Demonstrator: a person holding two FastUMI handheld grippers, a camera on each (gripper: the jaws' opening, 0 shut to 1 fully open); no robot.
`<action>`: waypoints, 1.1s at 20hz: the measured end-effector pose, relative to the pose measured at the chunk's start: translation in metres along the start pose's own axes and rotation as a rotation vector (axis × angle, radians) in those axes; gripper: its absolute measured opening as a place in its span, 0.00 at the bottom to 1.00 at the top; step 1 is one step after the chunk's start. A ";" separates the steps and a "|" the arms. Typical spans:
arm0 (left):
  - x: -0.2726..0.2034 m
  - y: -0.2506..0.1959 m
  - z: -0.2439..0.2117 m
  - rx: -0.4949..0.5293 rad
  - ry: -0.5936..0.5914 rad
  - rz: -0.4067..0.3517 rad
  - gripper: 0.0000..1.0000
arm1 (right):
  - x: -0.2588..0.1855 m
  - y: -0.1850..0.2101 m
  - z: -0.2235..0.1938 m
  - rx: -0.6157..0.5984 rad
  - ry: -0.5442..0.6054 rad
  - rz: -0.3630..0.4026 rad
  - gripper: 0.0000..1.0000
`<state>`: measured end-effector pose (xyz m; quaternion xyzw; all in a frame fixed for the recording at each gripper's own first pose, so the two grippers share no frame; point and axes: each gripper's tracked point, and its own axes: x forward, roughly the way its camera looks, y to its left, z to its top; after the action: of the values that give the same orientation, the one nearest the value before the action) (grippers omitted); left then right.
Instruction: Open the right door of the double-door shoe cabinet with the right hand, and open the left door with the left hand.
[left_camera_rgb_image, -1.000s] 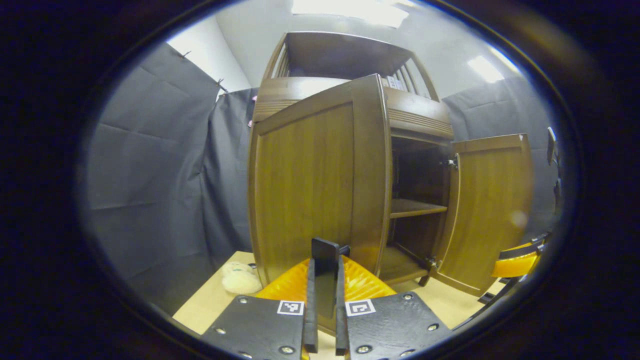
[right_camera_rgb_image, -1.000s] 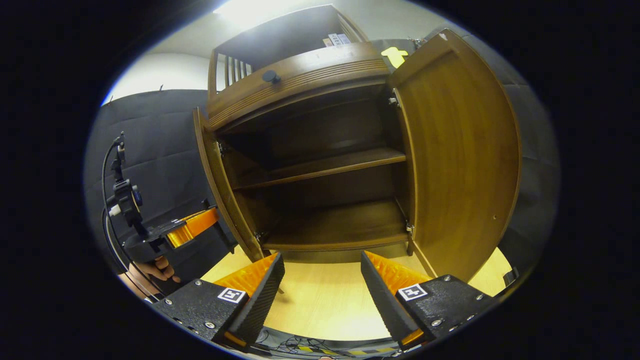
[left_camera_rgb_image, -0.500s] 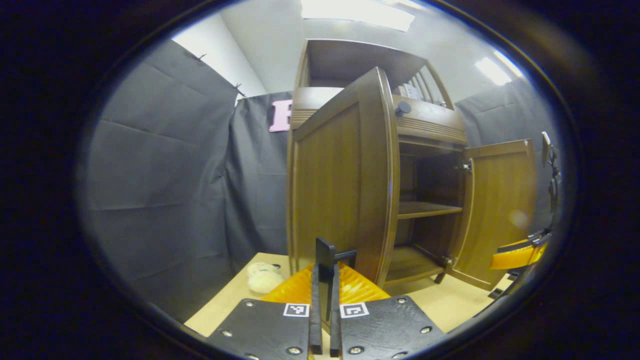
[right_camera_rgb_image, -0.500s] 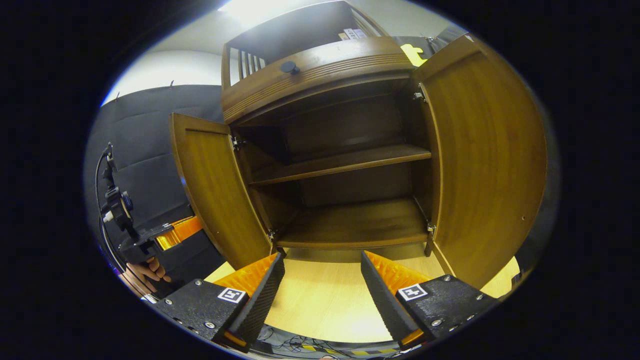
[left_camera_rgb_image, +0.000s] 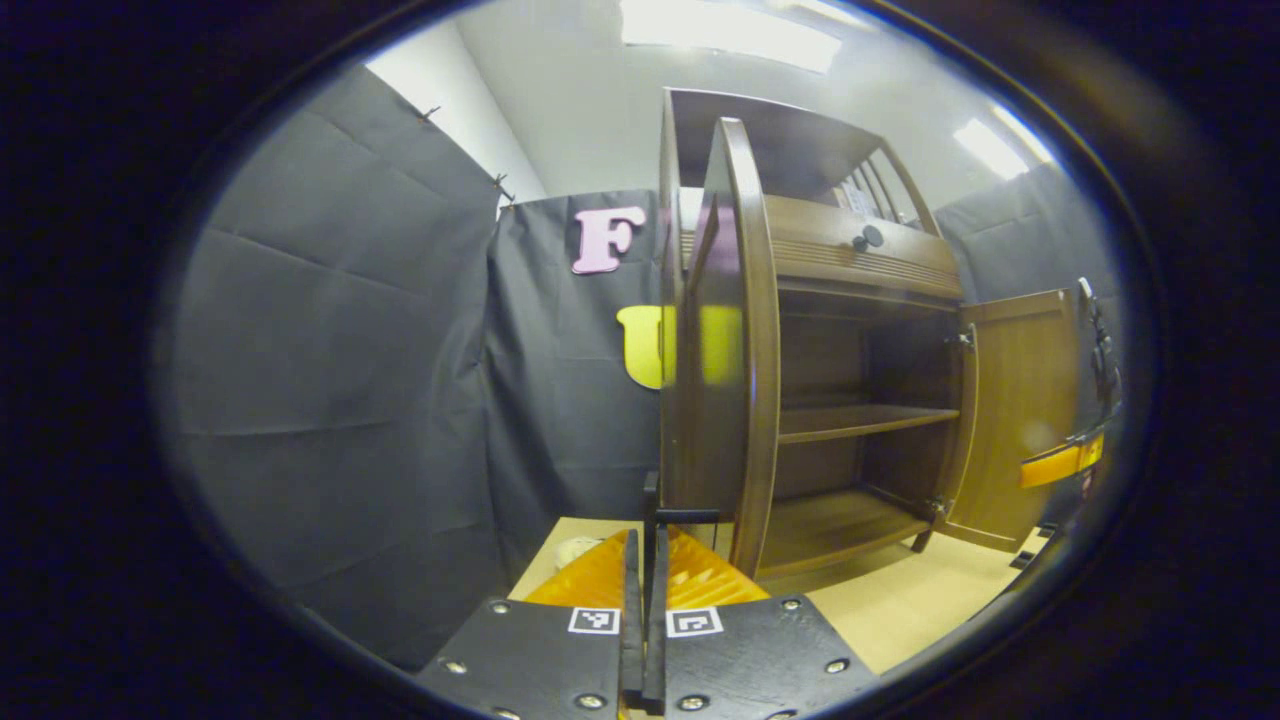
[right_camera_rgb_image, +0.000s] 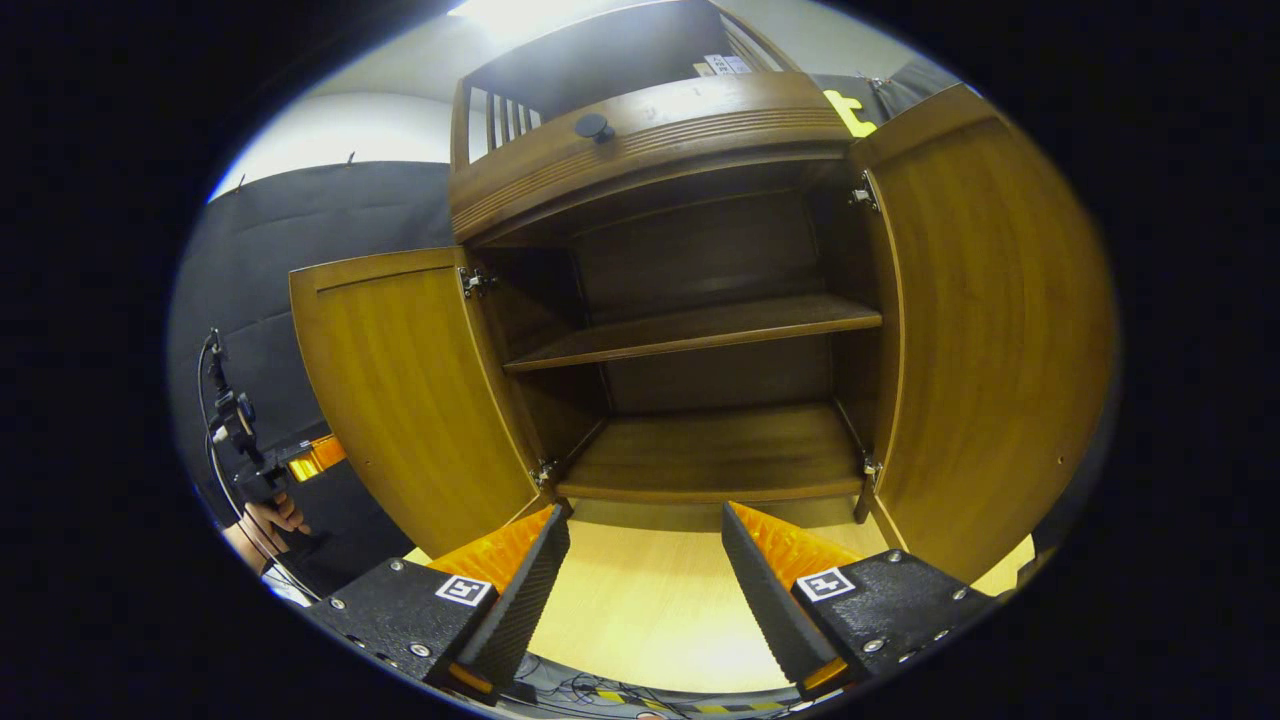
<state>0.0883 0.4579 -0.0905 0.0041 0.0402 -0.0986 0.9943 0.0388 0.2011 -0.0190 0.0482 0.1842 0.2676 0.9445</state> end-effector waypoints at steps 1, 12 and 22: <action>-0.001 -0.002 0.001 -0.017 -0.003 -0.040 0.01 | 0.001 -0.002 0.002 -0.002 0.000 -0.007 0.95; -0.015 -0.010 -0.004 0.039 0.008 -0.002 0.04 | 0.005 -0.022 0.020 -0.030 -0.010 -0.055 0.92; -0.074 -0.036 0.078 0.014 -0.076 0.196 0.04 | -0.027 -0.069 0.043 -0.033 -0.102 -0.111 0.92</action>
<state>0.0149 0.4355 -0.0068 0.0112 0.0012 -0.0010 0.9999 0.0675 0.1283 0.0159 0.0360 0.1336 0.2150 0.9668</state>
